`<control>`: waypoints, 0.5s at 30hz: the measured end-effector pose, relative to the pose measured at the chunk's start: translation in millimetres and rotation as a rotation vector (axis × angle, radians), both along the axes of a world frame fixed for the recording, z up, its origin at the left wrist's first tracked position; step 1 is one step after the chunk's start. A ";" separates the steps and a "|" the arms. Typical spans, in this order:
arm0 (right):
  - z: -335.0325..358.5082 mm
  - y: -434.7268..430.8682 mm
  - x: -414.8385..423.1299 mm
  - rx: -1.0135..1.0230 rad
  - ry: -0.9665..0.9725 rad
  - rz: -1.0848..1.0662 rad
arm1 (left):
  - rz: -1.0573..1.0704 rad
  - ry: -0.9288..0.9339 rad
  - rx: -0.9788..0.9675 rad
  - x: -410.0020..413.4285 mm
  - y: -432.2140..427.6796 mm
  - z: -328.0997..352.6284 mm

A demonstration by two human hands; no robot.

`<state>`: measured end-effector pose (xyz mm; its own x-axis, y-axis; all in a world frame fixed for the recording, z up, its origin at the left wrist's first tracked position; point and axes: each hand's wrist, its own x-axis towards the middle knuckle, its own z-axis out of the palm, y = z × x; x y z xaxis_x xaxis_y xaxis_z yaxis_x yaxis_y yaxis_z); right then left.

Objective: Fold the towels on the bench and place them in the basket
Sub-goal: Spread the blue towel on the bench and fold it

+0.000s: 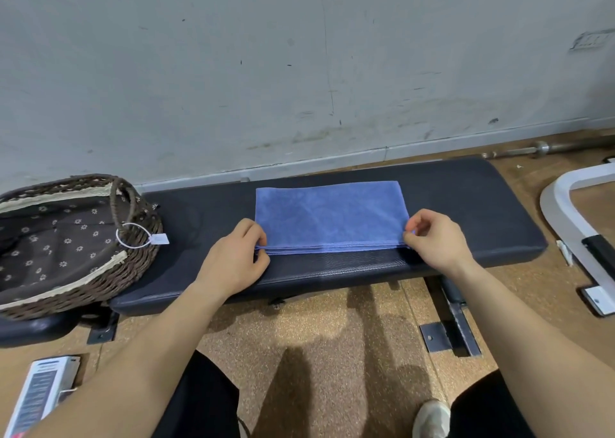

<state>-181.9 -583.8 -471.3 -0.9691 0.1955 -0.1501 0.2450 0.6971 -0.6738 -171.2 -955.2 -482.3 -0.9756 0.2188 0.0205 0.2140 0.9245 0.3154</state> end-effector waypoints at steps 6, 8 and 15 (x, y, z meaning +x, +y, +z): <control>0.3 -0.8 2.0 0.235 -0.044 0.134 | -0.102 0.076 -0.183 -1.9 -2.2 1.7; 6.5 -7.9 -3.0 0.357 -0.064 0.120 | -0.111 0.135 -0.255 -9.2 1.0 8.2; 8.6 -84.0 -54.7 0.392 0.155 0.307 | -0.087 0.120 -0.060 -62.7 96.2 13.6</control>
